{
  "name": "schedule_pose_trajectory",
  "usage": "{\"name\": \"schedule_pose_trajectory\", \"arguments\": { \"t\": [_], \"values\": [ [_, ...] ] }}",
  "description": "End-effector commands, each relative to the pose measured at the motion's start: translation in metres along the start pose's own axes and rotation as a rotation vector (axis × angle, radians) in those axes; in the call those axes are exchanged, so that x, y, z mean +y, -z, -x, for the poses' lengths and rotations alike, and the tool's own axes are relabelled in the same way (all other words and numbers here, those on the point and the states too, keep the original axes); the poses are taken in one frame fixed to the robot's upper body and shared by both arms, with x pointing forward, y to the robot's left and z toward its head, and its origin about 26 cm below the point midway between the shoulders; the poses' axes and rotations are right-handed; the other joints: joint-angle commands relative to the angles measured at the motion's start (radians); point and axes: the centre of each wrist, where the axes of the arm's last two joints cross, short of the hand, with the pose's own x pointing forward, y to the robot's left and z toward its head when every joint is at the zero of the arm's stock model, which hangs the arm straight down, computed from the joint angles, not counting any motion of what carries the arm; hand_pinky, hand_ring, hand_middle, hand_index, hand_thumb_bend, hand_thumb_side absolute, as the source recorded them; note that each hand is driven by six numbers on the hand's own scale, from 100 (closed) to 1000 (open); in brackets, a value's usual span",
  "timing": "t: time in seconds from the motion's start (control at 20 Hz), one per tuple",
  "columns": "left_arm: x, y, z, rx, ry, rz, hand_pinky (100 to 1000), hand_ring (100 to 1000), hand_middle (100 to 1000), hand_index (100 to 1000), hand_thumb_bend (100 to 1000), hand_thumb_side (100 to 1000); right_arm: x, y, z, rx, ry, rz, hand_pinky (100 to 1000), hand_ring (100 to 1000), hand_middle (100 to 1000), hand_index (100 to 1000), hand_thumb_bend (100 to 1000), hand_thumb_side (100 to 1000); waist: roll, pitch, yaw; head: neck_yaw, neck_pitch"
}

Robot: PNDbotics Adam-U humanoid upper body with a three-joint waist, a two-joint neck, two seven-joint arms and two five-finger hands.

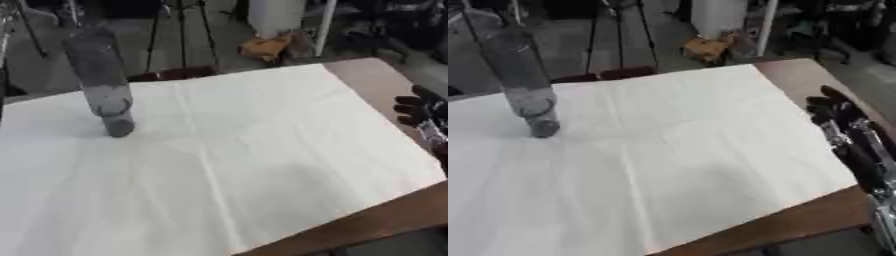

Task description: Arrange flowers into the vase.

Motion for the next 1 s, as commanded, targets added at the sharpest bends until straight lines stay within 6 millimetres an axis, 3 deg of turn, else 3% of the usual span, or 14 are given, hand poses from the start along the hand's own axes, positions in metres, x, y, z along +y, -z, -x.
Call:
{"name": "schedule_pose_trajectory", "arguments": {
  "t": [0.05, 1.0],
  "values": [
    [0.0115, 0.0101, -0.0107, -0.04, -0.018, -0.012, 100, 100, 100, 100, 1000, 137, -0.006, 0.0036, -0.0057, -0.02, -0.02, -0.005, 889, 885, 846, 1000, 143, 702, 0.002, -0.029, -0.001, -0.002, -0.009],
    [0.0078, 0.0087, -0.0067, -0.011, -0.068, -0.018, 100, 100, 100, 100, 1000, 146, -0.0061, 0.0037, -0.0057, -0.02, -0.019, -0.003, 888, 883, 846, 1000, 141, 702, 0.003, -0.03, -0.005, -0.006, -0.012]
  ]
}}
